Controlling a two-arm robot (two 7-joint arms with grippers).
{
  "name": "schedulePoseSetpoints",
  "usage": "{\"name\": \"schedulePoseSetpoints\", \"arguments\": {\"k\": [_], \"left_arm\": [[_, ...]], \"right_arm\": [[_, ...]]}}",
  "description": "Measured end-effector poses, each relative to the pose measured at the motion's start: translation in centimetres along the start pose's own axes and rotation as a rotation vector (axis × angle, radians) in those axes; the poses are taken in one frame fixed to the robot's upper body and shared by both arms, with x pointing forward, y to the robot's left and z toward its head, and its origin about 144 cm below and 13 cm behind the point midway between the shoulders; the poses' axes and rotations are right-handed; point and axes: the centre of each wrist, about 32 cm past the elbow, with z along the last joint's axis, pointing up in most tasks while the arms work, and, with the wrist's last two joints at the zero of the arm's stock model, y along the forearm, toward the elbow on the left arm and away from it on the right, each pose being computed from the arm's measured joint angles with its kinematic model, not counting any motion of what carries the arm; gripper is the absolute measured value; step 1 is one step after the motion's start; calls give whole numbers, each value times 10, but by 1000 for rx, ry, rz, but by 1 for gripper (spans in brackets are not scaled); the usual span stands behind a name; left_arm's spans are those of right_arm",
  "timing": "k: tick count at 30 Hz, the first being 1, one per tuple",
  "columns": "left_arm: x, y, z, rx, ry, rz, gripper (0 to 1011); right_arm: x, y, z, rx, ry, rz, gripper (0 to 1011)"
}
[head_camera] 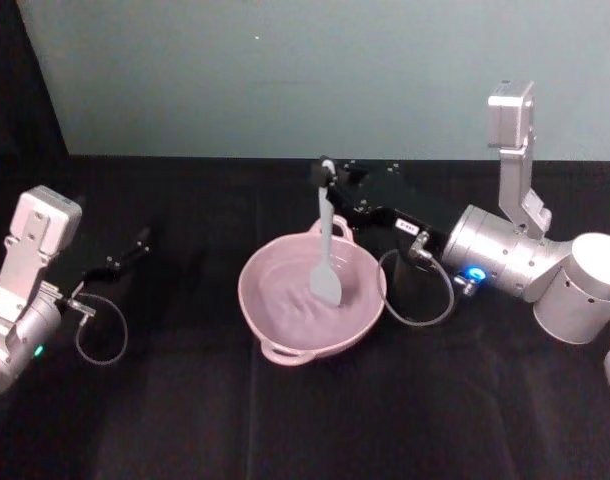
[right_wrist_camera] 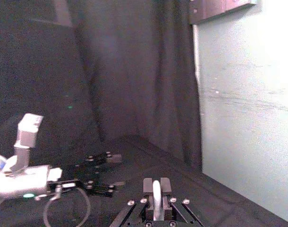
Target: Use the one hand to pick up the spoon and stir the clear water in the bowl.
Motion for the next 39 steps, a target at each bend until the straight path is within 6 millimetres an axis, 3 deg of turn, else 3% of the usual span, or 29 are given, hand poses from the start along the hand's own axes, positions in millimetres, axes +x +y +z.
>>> {"name": "schedulePoseSetpoints", "arguments": {"k": [12, 23, 31, 39], "left_arm": [[0, 0, 0, 0, 0, 0, 1011], [0, 0, 0, 0, 0, 0, 1011], [0, 0, 0, 0, 0, 0, 1011], [0, 0, 0, 0, 0, 0, 1011]], "right_arm": [[-21, 23, -5, 5, 21, 88, 107], [0, 45, -6, 15, 11, 54, 107], [16, 43, -7, 17, 10, 3, 107], [21, 18, -3, 27, -8, -53, 107]]}}
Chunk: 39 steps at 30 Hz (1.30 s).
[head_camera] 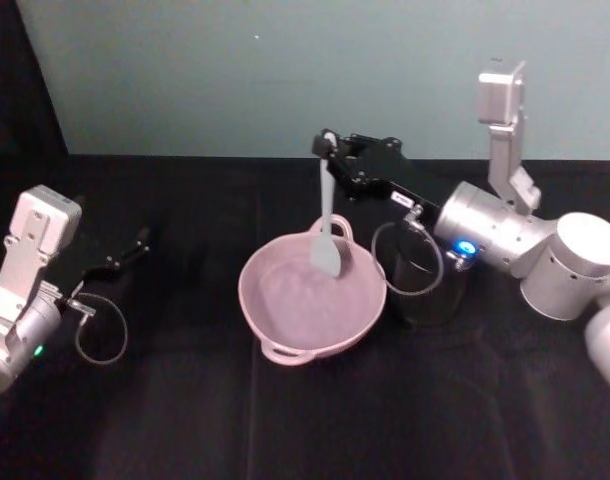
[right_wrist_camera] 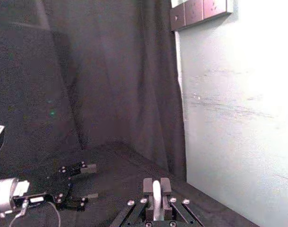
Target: Use the one hand to pick up the spoon and stir the clear water in the bowl.
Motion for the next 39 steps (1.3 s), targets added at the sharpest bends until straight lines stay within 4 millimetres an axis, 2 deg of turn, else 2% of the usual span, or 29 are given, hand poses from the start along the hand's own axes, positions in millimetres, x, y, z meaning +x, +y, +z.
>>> {"name": "schedulePoseSetpoints", "arguments": {"k": [8, 17, 23, 29, 39], "left_arm": [[0, 0, 0, 0, 0, 0, 1011], [0, 0, 0, 0, 0, 0, 1011], [0, 0, 0, 0, 0, 0, 1011], [0, 0, 0, 0, 0, 0, 1011], [0, 0, 0, 0, 0, 0, 1011]], "right_arm": [[-9, -25, 5, -5, -18, -8, 107], [-23, -30, 7, -18, -17, 38, 107], [-36, -26, 2, -25, 1, 84, 107], [-44, -12, -1, -24, 12, 124, 107], [-36, 17, 1, -24, -9, 138, 107]]}}
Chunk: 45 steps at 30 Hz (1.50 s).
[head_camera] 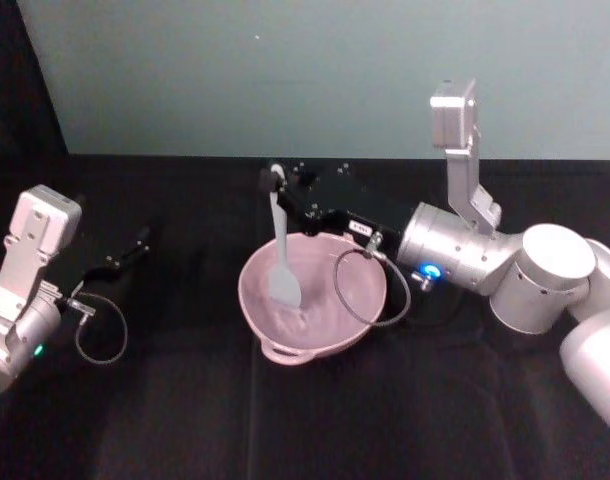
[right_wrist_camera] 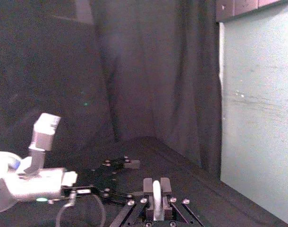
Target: Use the one hand to pick up the spoon and stir the clear water in the bowl.
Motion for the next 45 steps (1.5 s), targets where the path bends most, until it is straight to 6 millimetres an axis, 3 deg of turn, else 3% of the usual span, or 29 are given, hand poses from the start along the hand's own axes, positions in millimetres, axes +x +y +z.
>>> {"name": "schedulePoseSetpoints", "arguments": {"k": [10, 19, 32, 39, 45], "left_arm": [[0, 0, 0, 0, 0, 0, 1011], [0, 0, 0, 0, 0, 0, 1011], [0, 0, 0, 0, 0, 0, 1011], [0, 0, 0, 0, 0, 0, 1011], [0, 0, 0, 0, 0, 0, 1011]], "right_arm": [[25, 5, -3, -16, -6, -61, 107], [34, -16, 3, -3, -21, -126, 107], [16, -43, 5, -23, -24, -127, 107], [1, -39, 4, -31, -10, -79, 107], [-9, -24, 1, -29, 4, -24, 107]]}}
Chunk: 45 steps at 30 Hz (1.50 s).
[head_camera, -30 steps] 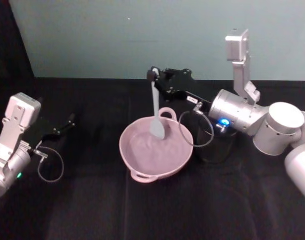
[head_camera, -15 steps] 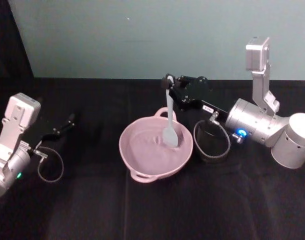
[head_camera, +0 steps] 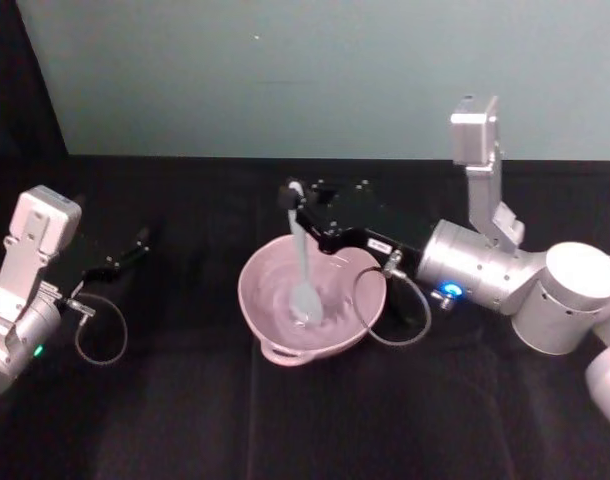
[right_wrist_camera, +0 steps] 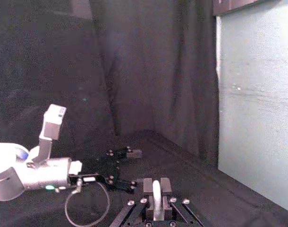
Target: Use the one hand to pick up the spoon and stir the clear water in the bowl.
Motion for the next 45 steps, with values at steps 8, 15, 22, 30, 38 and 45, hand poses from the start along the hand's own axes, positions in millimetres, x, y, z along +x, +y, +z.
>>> {"name": "schedulePoseSetpoints", "arguments": {"k": [8, 15, 22, 30, 38, 45], "left_arm": [[0, 0, 0, 0, 0, 0, 1011], [0, 0, 0, 0, 0, 0, 1011], [0, 0, 0, 0, 0, 0, 1011], [0, 0, 0, 0, 0, 0, 1011], [0, 0, 0, 0, 0, 0, 1011], [0, 0, 0, 0, 0, 0, 1011]], "right_arm": [[-1, 25, 0, 17, 4, 34, 107], [9, 39, 0, 23, -1, 23, 107], [24, 39, -1, 27, -4, -25, 107], [38, 20, 2, 35, -12, -98, 107], [38, -6, 3, 37, -15, -143, 107], [27, -19, 5, 40, -9, -130, 107]]}}
